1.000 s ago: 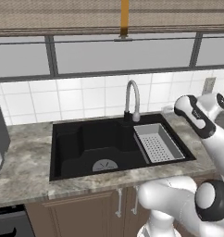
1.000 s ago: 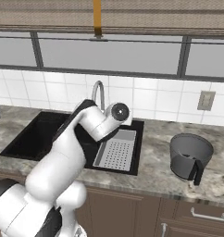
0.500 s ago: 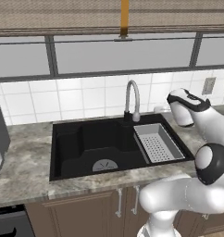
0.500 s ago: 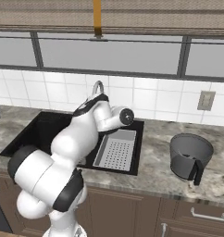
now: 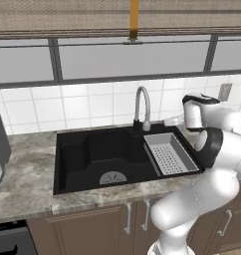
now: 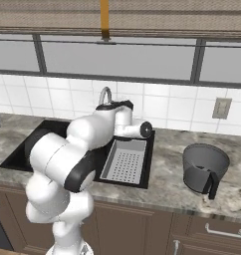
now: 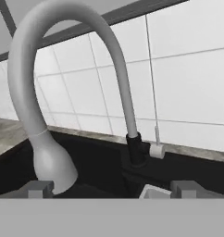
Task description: Turn on the sink faucet and place the jug under the water for a few seconds to fill it up.
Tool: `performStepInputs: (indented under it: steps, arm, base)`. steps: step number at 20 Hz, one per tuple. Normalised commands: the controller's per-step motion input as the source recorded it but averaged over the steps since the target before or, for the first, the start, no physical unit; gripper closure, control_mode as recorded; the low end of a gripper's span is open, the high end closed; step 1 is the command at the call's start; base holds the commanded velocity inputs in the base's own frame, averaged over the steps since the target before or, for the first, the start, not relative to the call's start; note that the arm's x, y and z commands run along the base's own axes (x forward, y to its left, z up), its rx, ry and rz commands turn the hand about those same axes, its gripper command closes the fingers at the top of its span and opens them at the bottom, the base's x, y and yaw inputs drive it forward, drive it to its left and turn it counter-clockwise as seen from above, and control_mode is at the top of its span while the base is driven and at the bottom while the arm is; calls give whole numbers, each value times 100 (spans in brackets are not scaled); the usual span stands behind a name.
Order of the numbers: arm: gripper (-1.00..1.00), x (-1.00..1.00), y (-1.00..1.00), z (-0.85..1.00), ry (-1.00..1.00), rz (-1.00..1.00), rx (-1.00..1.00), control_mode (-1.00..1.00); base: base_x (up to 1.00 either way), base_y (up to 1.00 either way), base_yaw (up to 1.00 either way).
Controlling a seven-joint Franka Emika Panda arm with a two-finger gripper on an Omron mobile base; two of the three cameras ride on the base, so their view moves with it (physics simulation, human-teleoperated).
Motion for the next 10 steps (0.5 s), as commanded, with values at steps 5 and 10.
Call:
performStepInputs:
  steps: [5, 10]
  arm:
    - [-100, 29, -4, -44, -5, 19, 0, -100]
    - [-100, 21, 0, -45, -13, 20, 0, -100]
  base:
    - [0, 0, 0]
    - [0, 0, 0]
